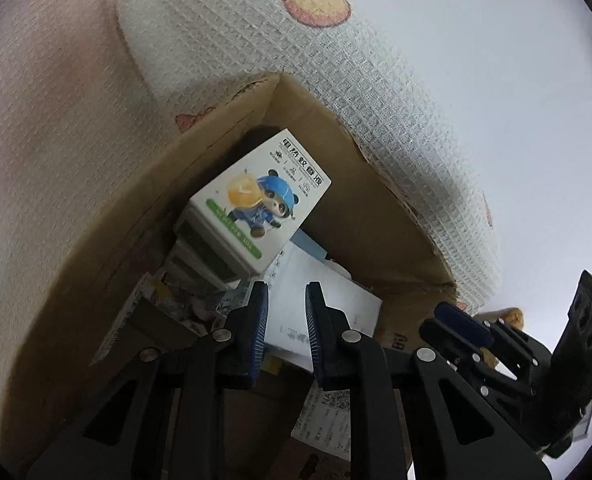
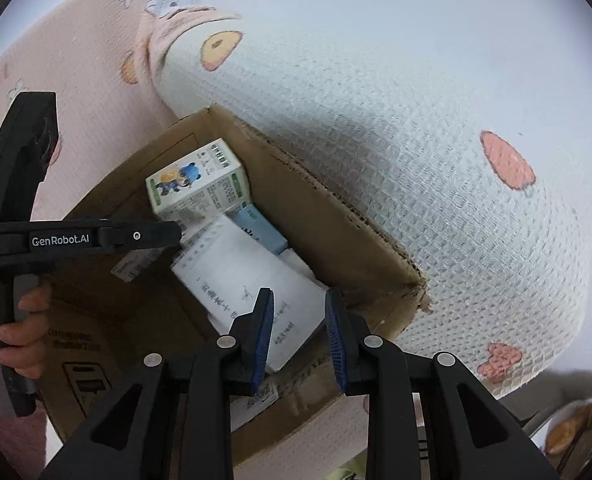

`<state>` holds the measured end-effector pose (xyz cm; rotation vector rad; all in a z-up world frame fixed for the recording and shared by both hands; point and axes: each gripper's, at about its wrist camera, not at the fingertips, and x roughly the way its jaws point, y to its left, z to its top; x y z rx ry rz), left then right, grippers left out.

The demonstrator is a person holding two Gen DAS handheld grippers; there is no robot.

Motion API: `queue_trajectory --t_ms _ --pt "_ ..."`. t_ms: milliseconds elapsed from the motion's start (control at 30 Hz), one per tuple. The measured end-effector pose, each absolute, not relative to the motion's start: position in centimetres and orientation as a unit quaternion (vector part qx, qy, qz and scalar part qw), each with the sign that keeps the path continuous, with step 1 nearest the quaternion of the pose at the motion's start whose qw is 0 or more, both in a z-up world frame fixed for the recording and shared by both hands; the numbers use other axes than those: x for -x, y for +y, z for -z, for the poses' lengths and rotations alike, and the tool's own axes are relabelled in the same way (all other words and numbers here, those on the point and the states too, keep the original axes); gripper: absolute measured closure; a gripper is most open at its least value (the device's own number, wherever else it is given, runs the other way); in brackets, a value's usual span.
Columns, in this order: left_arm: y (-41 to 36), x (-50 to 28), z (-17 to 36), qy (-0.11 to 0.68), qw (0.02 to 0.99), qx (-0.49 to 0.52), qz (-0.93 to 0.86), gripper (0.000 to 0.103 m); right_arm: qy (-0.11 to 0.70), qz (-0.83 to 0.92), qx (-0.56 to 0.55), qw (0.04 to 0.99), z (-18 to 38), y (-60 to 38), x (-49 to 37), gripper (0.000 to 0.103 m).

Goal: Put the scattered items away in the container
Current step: 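Lower the notepad into the box and open the left gripper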

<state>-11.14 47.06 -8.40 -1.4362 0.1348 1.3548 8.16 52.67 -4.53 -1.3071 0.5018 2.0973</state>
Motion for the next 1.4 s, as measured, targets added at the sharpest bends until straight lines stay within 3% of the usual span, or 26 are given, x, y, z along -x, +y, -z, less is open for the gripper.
queue_trajectory --t_ms 433,567,933,1200,1400 --pt "45.9 8.9 11.3 0.059 0.528 0.641 -0.553 0.084 0.148 -0.749 0.619 0.185 8.6 50.8 -4.2 0.08" --pt "46.3 8.1 11.4 0.059 0.534 0.642 -0.548 0.086 0.097 -0.738 0.646 0.168 9.6 49.3 -3.3 0.08" --pt "45.3 9.0 12.6 0.022 0.532 0.673 -0.512 0.086 0.099 -0.728 0.661 0.154 10.7 48.8 -2.4 0.08" --pt "46.0 8.7 14.3 0.009 0.511 0.697 -0.502 0.087 0.055 -0.709 0.677 0.191 12.1 49.1 -1.9 0.08" --pt "46.5 10.0 15.0 -0.025 0.506 0.705 -0.496 0.087 0.093 -0.72 0.661 0.193 11.5 50.1 -1.9 0.079"
